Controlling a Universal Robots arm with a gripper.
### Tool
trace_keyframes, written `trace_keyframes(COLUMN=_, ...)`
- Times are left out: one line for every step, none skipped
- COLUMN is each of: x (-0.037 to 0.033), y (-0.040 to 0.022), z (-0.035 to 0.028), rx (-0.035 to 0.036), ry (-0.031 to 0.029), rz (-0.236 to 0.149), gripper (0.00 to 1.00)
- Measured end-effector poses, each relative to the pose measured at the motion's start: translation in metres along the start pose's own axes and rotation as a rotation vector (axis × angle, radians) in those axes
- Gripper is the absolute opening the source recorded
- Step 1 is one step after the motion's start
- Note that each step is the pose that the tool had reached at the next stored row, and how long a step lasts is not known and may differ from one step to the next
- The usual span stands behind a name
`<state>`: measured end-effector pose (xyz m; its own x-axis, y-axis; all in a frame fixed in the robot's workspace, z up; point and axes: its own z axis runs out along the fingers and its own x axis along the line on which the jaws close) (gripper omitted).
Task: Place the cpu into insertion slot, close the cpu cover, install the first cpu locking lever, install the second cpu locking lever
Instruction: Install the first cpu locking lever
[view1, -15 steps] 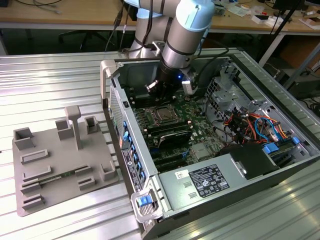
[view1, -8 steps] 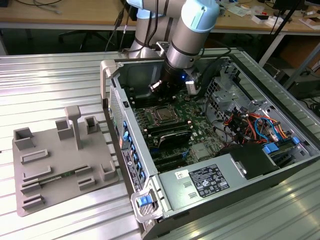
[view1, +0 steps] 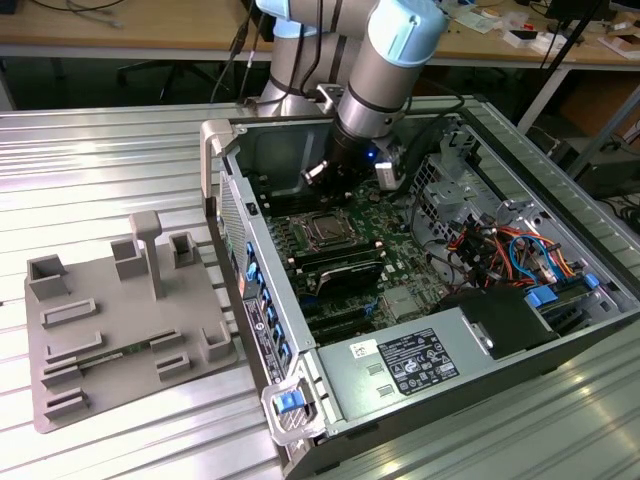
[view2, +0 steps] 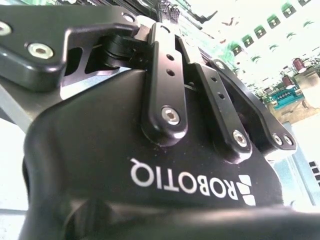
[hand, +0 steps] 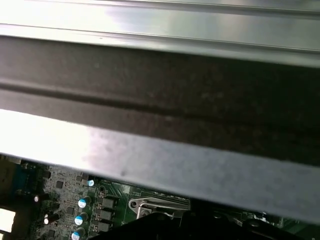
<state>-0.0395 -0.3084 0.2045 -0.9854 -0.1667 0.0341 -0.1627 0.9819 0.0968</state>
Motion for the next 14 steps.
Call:
trace_keyframes(x=-0.0006, y=-0.0001, z=0.0002, rx=0.0001, ry=0.0004, rz=0.0, gripper=0.11)
trace_keyframes(x=-0.0011, y=-0.0002, z=0.0003, rx=0.0001, ry=0.0006, rz=0.0, gripper=0.11)
trace_keyframes(x=-0.0017, y=-0.0003, z=0.0004, rx=0.0, ry=0.001, rz=0.0, gripper=0.11)
trace_keyframes(x=-0.0023, y=-0.0005, z=0.0005, rx=0.0001, ry=0.0013, rz=0.0, gripper=0.11)
trace_keyframes(x=-0.0034, y=-0.0007, z=0.0006, rx=-0.0001, ry=0.0018, rz=0.0, gripper=0.11)
trace_keyframes(x=-0.0049, y=-0.0009, z=0.0008, rx=-0.0004, ry=0.0021, rz=0.0, gripper=0.11)
trace_keyframes(x=-0.0054, y=-0.001, z=0.0009, rx=-0.0006, ry=0.0022, rz=0.0, gripper=0.11)
trace_keyframes(x=-0.0056, y=-0.0013, z=0.001, rx=-0.001, ry=0.0021, rz=0.0, gripper=0.11)
trace_keyframes(x=-0.0057, y=-0.0017, z=0.0011, rx=-0.0013, ry=0.0021, rz=0.0, gripper=0.11)
trace_keyframes(x=-0.0058, y=-0.0021, z=0.0012, rx=-0.0015, ry=0.0021, rz=0.0, gripper=0.11)
trace_keyframes(x=-0.0057, y=-0.0032, z=0.0012, rx=-0.002, ry=0.002, rz=0.0, gripper=0.11)
trace_keyframes(x=-0.0055, y=-0.0047, z=0.0011, rx=-0.0018, ry=0.0023, rz=0.0, gripper=0.11)
trace_keyframes(x=-0.0053, y=-0.0057, z=0.0009, rx=-0.0014, ry=0.0022, rz=0.0, gripper=0.11)
trace_keyframes(x=-0.0052, y=-0.0065, z=0.001, rx=-0.0028, ry=0.0019, rz=0.0, gripper=0.11)
